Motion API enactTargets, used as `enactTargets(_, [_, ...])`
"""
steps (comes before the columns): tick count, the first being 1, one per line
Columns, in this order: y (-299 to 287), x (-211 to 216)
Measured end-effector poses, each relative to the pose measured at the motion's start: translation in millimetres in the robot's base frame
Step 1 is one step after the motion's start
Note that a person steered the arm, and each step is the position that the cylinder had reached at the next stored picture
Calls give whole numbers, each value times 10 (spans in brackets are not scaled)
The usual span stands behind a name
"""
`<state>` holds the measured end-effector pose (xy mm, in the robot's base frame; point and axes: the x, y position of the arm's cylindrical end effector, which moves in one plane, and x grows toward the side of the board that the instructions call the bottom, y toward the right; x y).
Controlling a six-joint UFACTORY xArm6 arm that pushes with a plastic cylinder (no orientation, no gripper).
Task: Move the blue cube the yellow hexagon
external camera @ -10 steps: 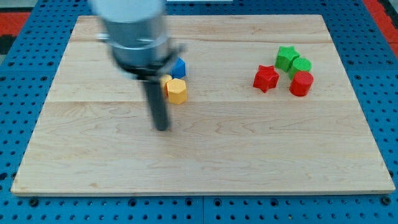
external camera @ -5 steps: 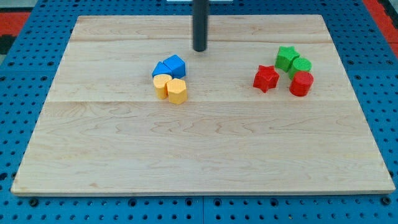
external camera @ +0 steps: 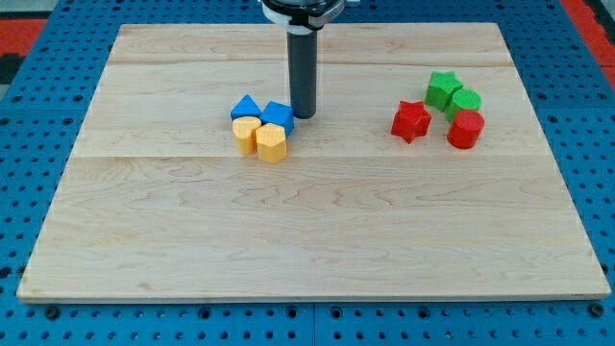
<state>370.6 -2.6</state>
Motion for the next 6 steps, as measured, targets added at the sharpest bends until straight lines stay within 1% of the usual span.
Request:
enactTargets(1, [500,193])
enactTargets(3, [1883,797])
enactTargets(4, [2525,748])
enactTargets(5, [2512,501])
enactTargets(6, [2303,365])
